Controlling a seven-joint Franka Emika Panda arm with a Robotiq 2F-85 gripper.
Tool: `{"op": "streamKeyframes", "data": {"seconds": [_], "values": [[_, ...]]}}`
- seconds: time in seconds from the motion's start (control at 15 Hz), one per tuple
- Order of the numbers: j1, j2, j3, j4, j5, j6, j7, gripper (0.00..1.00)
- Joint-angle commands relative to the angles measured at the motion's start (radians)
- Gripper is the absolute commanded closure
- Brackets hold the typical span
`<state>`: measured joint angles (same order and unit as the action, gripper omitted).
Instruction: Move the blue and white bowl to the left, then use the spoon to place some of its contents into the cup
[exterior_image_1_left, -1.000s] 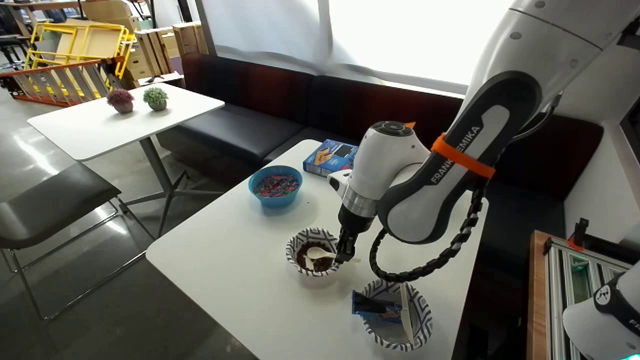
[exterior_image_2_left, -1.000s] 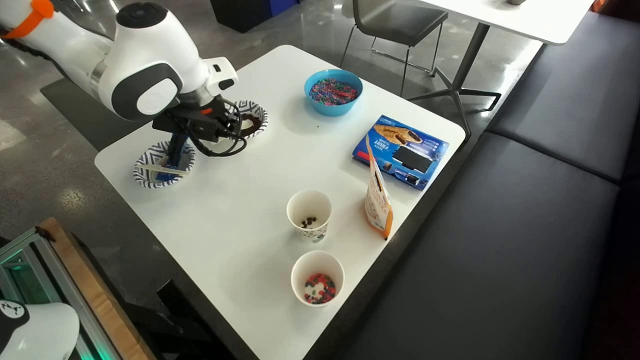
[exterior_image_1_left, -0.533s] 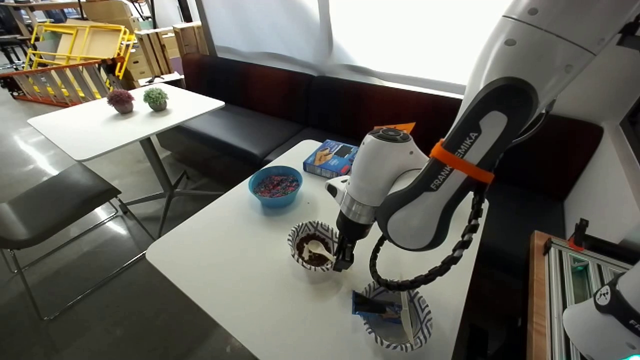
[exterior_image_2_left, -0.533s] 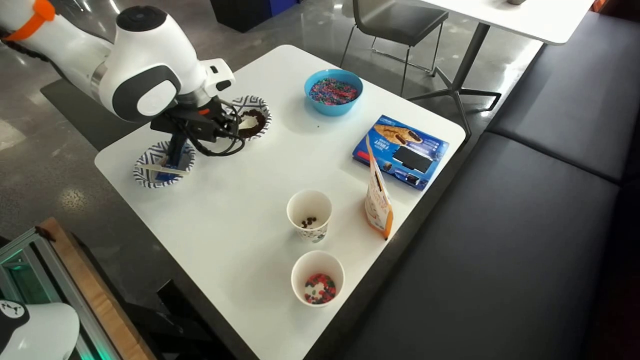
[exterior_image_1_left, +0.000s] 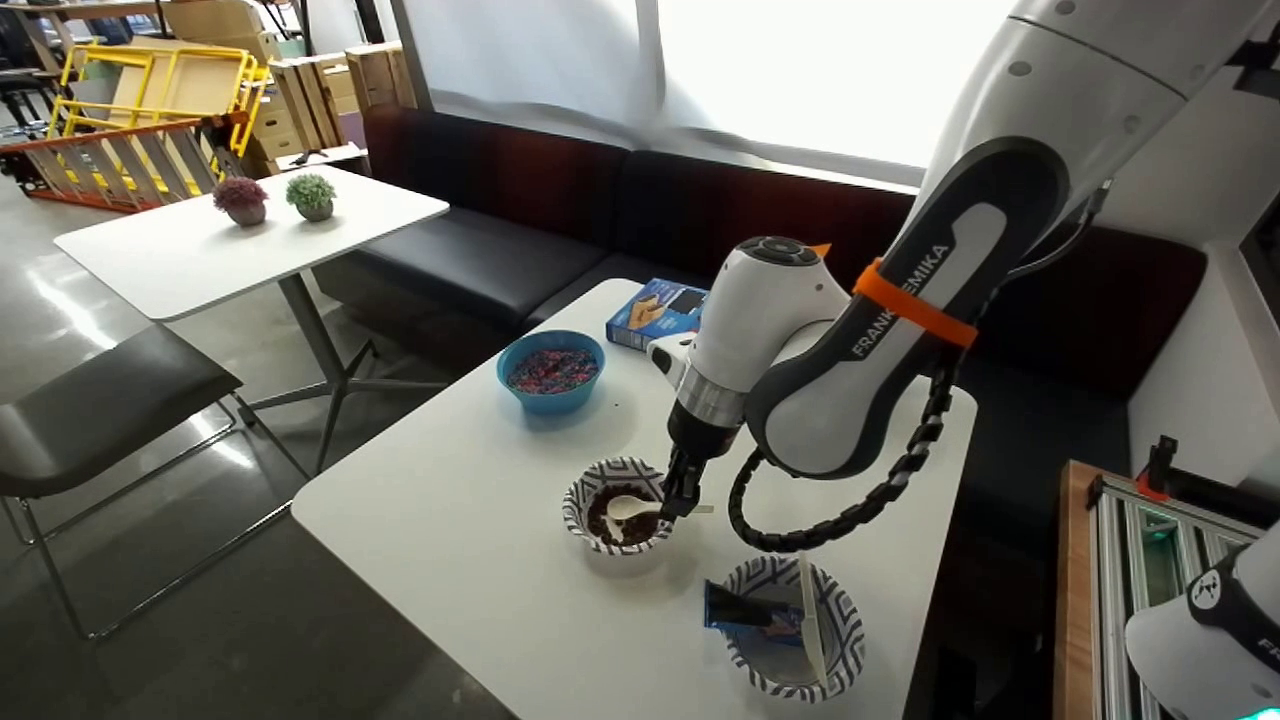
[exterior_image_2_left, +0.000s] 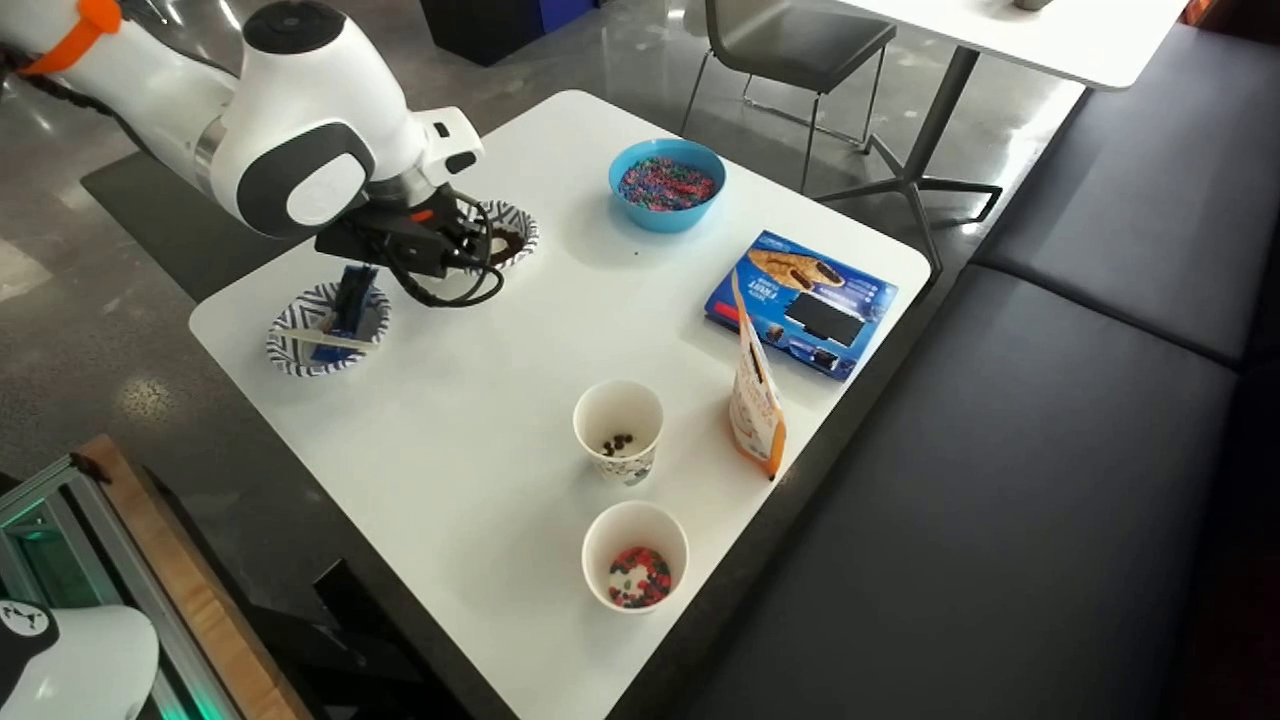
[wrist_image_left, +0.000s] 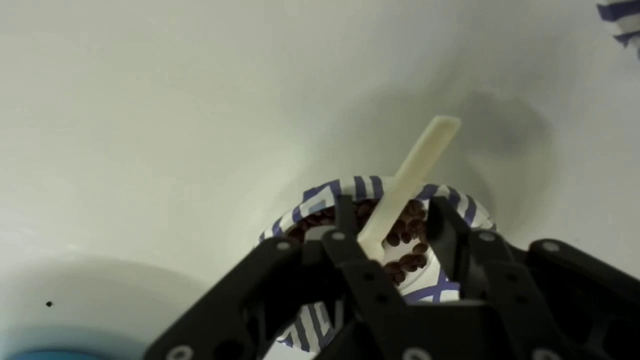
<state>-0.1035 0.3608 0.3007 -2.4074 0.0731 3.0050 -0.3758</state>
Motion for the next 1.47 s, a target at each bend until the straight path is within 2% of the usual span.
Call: {"op": "streamKeyframes", "data": {"seconds": [0.0, 0.33, 0.67, 1.13, 1.4], "values": [[-0.014, 0.007, 0.017, -0.001, -0.015, 0.017, 0.004, 0.55], [0.027, 0.014, -0.012, 0.002, -0.048, 0.039, 0.023, 0.56], [0.029, 0.028, -0.016, 0.011, -0.069, 0.059, 0.031, 0.55], [0.016, 0.066, -0.019, 0.022, -0.093, 0.115, 0.056, 0.67], [0.020, 0.088, -0.029, 0.036, -0.107, 0.112, 0.074, 0.65]]}}
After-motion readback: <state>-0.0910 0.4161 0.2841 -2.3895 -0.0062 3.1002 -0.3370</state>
